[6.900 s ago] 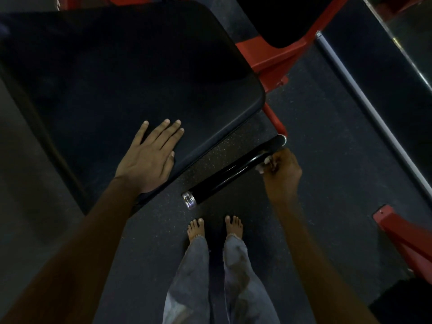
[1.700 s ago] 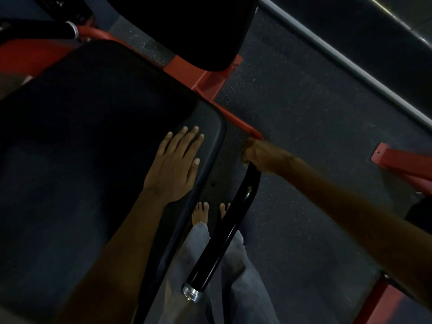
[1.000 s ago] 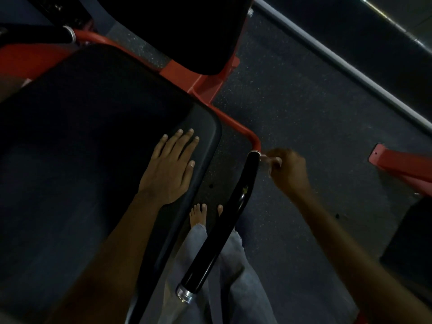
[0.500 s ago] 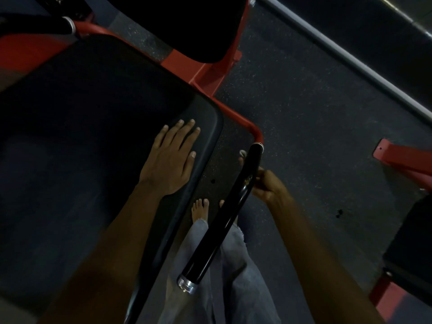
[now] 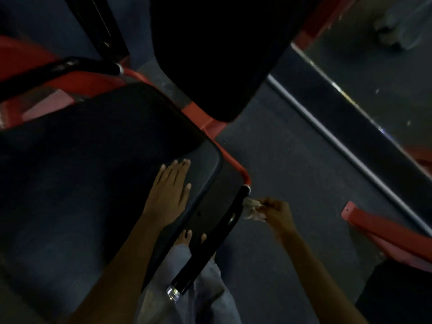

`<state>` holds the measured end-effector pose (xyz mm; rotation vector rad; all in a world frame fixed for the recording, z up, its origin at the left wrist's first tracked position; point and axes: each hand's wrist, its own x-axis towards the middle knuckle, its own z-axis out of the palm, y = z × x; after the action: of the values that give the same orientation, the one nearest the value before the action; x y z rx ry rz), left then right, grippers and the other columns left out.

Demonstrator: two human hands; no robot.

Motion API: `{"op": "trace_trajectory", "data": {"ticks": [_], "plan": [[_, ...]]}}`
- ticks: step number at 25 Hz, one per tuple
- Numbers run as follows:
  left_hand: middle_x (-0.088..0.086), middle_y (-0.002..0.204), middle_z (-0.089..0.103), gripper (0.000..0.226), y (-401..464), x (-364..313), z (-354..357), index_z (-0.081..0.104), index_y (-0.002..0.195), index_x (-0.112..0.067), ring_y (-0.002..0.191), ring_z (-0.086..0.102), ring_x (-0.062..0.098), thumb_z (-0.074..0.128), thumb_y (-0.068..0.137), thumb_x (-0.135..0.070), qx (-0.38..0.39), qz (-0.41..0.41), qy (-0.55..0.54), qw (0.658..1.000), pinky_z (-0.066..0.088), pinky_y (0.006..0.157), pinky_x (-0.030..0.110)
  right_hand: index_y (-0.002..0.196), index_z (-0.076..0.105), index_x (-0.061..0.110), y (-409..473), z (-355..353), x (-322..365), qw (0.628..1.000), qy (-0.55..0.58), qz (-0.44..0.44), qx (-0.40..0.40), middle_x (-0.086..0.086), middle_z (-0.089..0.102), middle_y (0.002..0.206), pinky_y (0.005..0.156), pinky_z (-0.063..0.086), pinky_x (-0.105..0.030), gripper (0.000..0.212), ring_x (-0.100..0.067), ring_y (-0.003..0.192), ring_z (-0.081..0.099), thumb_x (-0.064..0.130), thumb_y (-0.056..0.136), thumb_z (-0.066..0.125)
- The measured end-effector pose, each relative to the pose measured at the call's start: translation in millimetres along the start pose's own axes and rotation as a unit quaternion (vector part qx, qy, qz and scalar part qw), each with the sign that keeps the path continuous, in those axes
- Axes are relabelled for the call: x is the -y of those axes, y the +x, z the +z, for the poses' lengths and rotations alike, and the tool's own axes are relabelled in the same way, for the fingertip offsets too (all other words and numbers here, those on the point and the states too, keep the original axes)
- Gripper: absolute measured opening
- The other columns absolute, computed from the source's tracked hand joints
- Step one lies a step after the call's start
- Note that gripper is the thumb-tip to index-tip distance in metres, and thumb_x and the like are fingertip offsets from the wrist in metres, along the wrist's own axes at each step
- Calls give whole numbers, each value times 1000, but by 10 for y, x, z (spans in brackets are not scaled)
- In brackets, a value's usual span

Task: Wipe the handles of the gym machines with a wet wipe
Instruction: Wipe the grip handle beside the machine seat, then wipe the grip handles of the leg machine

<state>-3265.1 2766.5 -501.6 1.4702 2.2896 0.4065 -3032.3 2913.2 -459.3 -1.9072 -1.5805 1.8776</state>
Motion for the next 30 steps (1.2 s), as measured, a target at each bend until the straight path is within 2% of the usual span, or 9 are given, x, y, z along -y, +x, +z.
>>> {"op": "trace_trajectory", "data": {"ticks": [1,4,7,10,14,17,20,25,30], "plan": [[7,153,33,58,-76,-35,-143,26,149,-8,142,27,23,26,98,-35,-23,-24,-22,999,9,120,37,71,72,13,-50,62,231,999,15,-35,0,-14,70,68,68,53,-39,7,-30,67,66,8,74,67],[5,149,40,55,-210,-87,-612,35,145,-8,139,34,24,30,98,-36,-96,-66,-63,991,15,119,37,74,75,9,-172,450,947,991,-9,-131,34,-14,72,72,68,55,-33,30,-23,69,69,37,63,81],[1,149,38,56,-394,-115,-1196,36,145,-12,140,30,18,30,96,-40,-191,-149,-106,964,17,119,35,68,70,12,-344,1007,1609,954,-114,-260,95,-1,69,61,57,50,-20,32,-9,62,68,42,77,74],[2,143,45,57,-627,-175,-1745,42,142,-13,135,36,17,30,94,-42,-285,-224,-125,924,30,115,37,65,61,17,-569,1410,2182,917,-153,-332,162,1,65,59,53,45,-22,32,-7,56,61,44,75,76],[0,139,48,48,-1083,-291,-2350,43,140,-15,131,40,13,43,96,-34,-404,-330,-113,846,29,110,21,81,63,19,-1130,1604,2907,830,-220,-398,322,4,68,63,53,41,-6,19,4,56,61,34,78,73],[1,135,49,43,-1481,-550,-2599,45,138,-12,128,42,11,51,96,-25,-459,-390,-80,794,26,106,15,78,68,6,-1435,1480,3173,754,-241,-452,412,-5,69,64,56,47,-8,9,-2,61,66,14,83,71],[2,131,52,44,-1852,-872,-2716,48,135,-10,123,45,14,51,94,-27,-489,-431,-52,757,33,109,24,76,69,7,-1690,1489,3316,722,-252,-462,450,-6,70,64,64,54,-16,12,-17,68,71,17,83,71],[1,135,48,43,-2578,-1184,-2889,44,137,-12,128,40,13,50,97,-26,-546,-505,-10,668,20,105,10,75,69,13,-2468,1862,3254,609,-294,-506,536,4,72,66,63,44,-10,13,9,68,65,23,83,70],[-1,138,45,45,-3188,-1239,-3141,41,140,-14,131,36,11,49,98,-28,-572,-536,27,620,21,106,14,77,70,15,-3131,2316,3048,536,-297,-531,585,-1,72,67,65,53,-22,13,-12,69,71,26,82,73]]}}
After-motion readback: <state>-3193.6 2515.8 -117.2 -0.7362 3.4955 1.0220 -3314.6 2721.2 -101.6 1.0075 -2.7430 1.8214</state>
